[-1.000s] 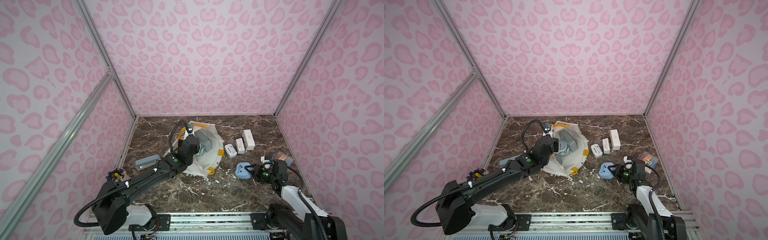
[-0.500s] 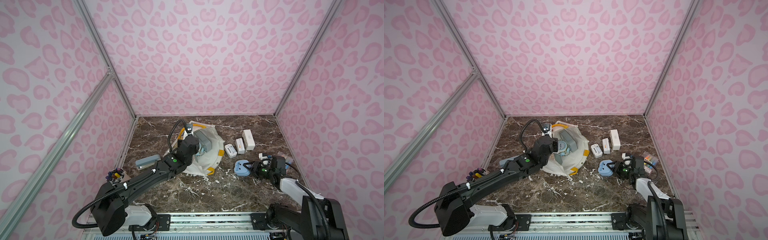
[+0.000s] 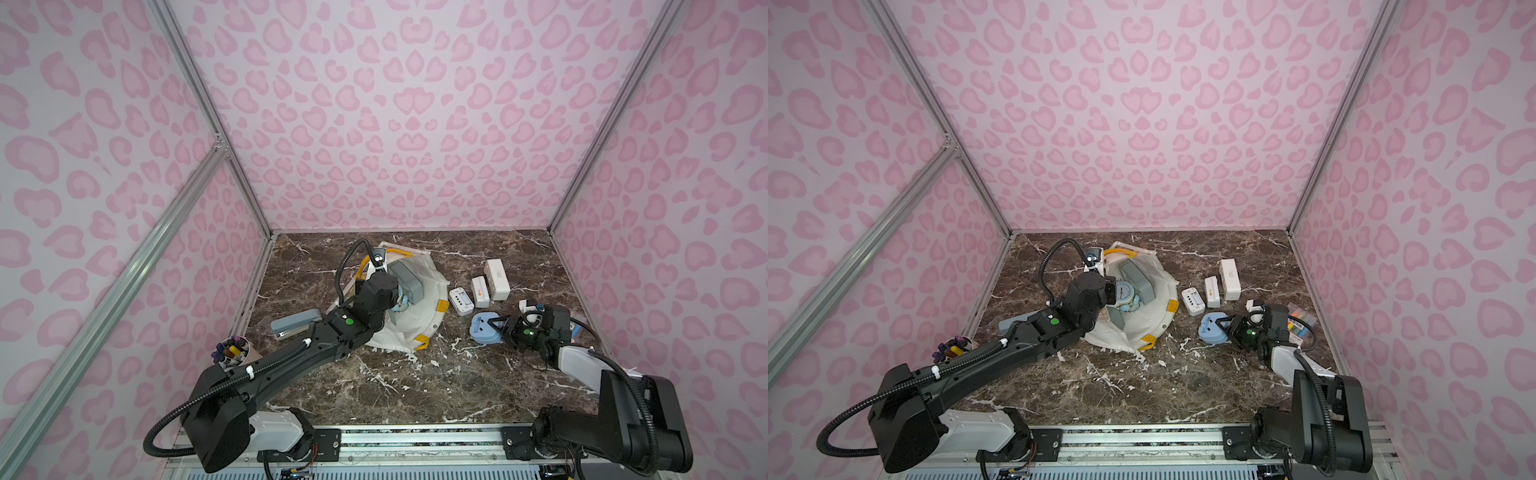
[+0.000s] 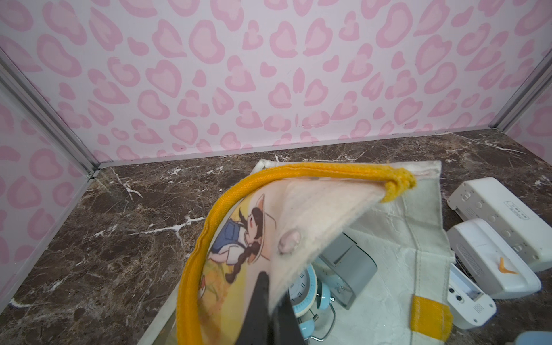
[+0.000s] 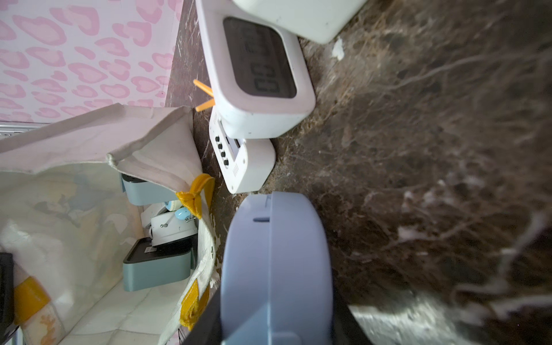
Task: Take the alarm clock out of the canvas bag
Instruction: Place the alarm at the center of the board.
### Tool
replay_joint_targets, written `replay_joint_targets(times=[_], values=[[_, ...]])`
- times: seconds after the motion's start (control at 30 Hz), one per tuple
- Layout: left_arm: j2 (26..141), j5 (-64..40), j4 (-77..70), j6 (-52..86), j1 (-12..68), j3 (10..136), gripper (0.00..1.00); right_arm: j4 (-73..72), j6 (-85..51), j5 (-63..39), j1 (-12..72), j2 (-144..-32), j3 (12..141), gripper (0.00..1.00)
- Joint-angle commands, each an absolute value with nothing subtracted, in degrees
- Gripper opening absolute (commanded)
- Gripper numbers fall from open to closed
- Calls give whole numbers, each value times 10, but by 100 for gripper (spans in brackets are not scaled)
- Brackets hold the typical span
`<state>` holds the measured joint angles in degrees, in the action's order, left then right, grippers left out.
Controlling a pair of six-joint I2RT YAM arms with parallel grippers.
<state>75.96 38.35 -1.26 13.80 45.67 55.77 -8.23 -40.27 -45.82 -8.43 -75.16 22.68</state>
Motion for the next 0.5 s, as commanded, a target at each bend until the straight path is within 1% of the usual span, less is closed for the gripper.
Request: replay_joint_targets(times=[0.0, 0.17, 0.33, 0.47], values=[[759, 389, -18, 145, 456, 555, 3, -14, -381, -385, -87, -774, 238, 44], [756, 390, -17, 147, 456, 552, 3, 15, -370, -379, -93, -794, 256, 55], [753, 391, -16, 147, 456, 549, 3, 58, -361, -356, -96, -781, 265, 62], [756, 388, -16, 150, 457, 550, 3, 90, -357, -340, -97, -767, 276, 65]])
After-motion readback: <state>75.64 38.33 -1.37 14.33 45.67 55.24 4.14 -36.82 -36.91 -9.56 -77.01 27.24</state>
